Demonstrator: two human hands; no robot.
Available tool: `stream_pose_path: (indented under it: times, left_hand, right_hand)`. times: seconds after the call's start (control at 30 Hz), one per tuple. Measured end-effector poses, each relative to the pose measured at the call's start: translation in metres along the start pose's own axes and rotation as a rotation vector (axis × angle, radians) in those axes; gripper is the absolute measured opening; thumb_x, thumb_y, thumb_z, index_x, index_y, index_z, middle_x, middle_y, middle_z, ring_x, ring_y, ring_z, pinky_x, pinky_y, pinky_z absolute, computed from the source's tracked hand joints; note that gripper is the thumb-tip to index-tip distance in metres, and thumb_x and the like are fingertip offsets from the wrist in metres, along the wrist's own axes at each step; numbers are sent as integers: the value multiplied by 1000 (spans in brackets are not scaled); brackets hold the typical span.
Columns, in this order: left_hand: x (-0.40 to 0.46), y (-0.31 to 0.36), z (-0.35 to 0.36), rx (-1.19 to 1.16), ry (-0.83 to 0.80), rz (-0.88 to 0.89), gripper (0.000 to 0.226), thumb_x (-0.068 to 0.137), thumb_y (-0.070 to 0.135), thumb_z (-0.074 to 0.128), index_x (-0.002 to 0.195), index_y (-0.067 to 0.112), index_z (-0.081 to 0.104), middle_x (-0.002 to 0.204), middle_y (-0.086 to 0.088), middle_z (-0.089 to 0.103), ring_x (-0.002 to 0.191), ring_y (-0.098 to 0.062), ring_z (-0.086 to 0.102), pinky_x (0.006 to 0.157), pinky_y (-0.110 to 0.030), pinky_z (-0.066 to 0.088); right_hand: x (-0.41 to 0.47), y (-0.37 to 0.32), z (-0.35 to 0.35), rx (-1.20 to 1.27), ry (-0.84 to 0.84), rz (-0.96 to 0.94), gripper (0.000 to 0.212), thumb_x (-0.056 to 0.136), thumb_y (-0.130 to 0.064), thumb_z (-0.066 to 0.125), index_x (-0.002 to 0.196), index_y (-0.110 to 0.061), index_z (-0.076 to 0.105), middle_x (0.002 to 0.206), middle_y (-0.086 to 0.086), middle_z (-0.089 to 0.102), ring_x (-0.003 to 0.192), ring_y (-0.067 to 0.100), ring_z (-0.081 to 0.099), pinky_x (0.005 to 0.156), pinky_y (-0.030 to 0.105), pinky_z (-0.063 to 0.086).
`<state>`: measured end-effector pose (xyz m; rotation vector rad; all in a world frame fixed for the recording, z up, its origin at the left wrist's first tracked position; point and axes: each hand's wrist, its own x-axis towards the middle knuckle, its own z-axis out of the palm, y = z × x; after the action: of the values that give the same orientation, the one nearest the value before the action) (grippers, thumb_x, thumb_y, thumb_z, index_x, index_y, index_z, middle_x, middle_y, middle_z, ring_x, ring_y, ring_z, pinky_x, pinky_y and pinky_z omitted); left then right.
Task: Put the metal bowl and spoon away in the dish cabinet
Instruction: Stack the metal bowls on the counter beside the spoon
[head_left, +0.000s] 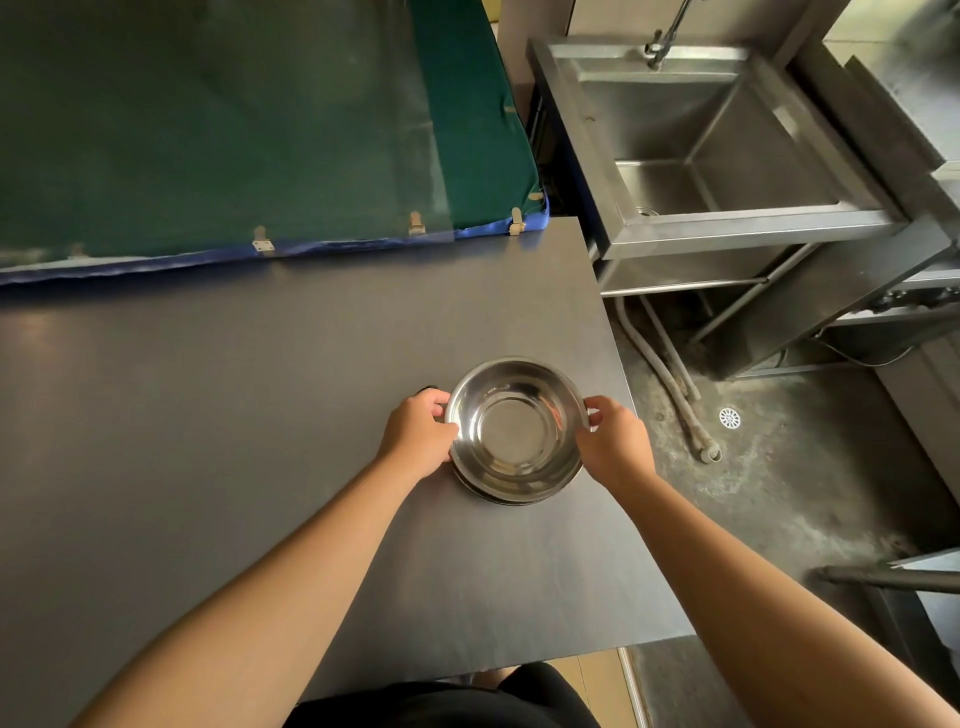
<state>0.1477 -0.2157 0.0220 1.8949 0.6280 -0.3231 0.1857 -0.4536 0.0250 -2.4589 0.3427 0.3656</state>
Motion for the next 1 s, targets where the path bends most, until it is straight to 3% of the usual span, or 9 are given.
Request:
stream_pose_path:
  times: [0.1, 0.2, 0.27, 0.37, 0.47, 0.63, 0.77, 1.0]
  left_hand:
    - [-2, -3, 7, -2, -34, -27, 36, 83, 1, 62, 114, 18, 65, 101, 3, 62, 82, -17, 67, 62, -34, 63]
    - [-3, -5, 12, 27, -38, -21, 35, 82, 3, 63, 113, 19, 65, 99, 7, 64, 83, -21, 68, 68, -38, 63]
    - [-3, -7, 13, 116, -14, 8, 36, 81, 7, 63, 115, 19, 66, 100, 7, 66, 88, -23, 67, 75, -35, 58]
    - [-3, -11, 14, 203, 7, 24, 35, 82, 12, 64, 116, 21, 68, 106, 5, 69, 90, -17, 63, 71, -26, 45]
    - [-5, -15, 14, 211, 3, 6, 35, 82, 14, 64, 116, 21, 69, 104, 7, 69, 91, -18, 64, 73, -27, 48]
    - [-8, -22, 13, 223, -6, 15, 28, 84, 18, 64, 111, 25, 70, 94, 13, 64, 97, -20, 65, 82, -30, 50]
    - [-6, -31, 6, 249, -9, 33, 35, 87, 28, 65, 122, 24, 67, 111, 7, 67, 100, -17, 62, 86, -28, 48]
    - [-3, -55, -21, 428, 99, 109, 33, 89, 25, 63, 122, 20, 65, 110, 3, 63, 95, -20, 62, 85, -33, 50]
  right_hand:
    - [-1, 9, 1, -10, -3, 22, 32, 95, -20, 56, 126, -23, 63, 106, -4, 70, 62, 1, 52, 40, 17, 37]
    - [-2, 14, 2, -1, -8, 38, 34, 96, -20, 54, 129, -23, 61, 116, 1, 70, 65, 3, 54, 45, 21, 40]
    - [-4, 16, 3, 2, -19, 34, 33, 96, -20, 53, 128, -23, 61, 118, 2, 70, 70, 12, 59, 52, 25, 45]
    - [-7, 18, 4, 6, -26, 27, 33, 97, -19, 53, 128, -22, 62, 119, 3, 70, 84, 22, 64, 65, 31, 53]
    - [-8, 19, 4, -10, -22, 25, 34, 98, -20, 52, 130, -22, 61, 123, 3, 69, 93, 25, 67, 76, 35, 56]
    - [-10, 21, 5, -8, -18, 18, 31, 99, -28, 53, 128, -22, 63, 122, 2, 69, 91, 25, 68, 76, 39, 59]
    - [-10, 24, 8, -25, -26, 13, 32, 99, -27, 55, 129, -21, 61, 126, 3, 67, 94, 26, 68, 78, 39, 59]
    - [-11, 27, 14, 10, -43, 29, 34, 97, -20, 56, 130, -22, 61, 118, 2, 69, 87, 27, 69, 73, 41, 60]
